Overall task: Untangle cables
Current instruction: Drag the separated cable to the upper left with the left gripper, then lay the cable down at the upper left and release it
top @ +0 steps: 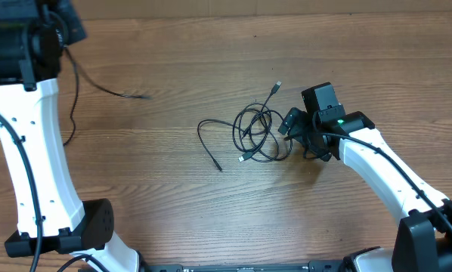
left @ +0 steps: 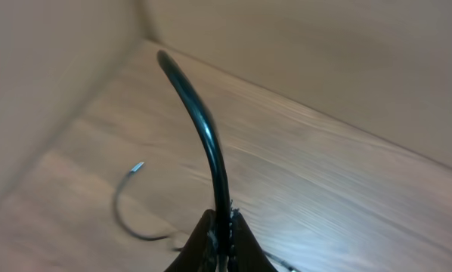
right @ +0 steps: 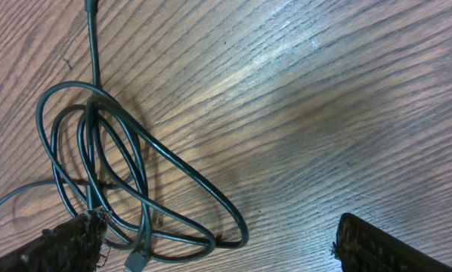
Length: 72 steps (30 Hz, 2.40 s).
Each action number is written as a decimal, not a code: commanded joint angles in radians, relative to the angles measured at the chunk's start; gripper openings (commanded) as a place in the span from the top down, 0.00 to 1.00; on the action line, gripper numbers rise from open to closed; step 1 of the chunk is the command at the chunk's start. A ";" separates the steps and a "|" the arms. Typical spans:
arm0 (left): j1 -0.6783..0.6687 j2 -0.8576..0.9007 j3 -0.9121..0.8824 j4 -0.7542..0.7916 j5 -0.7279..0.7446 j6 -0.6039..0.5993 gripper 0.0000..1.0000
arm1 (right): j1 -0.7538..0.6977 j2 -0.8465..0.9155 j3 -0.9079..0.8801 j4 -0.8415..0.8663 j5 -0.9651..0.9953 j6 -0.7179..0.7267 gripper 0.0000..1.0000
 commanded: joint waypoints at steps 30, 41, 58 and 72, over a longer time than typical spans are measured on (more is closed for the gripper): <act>0.466 0.357 -0.433 -0.217 0.156 -0.737 0.96 | 0.000 0.000 -0.002 -0.010 0.016 -0.008 0.03; 0.414 0.357 -0.147 0.530 0.805 -0.364 0.96 | 0.000 0.000 -0.002 0.017 0.016 -0.008 0.03; 0.406 0.399 0.154 0.731 0.573 -0.188 0.96 | 0.000 0.000 -0.002 0.042 0.016 -0.008 0.04; 0.435 0.779 0.153 0.575 0.279 -0.384 0.96 | 0.000 0.000 -0.002 0.040 0.016 -0.003 0.07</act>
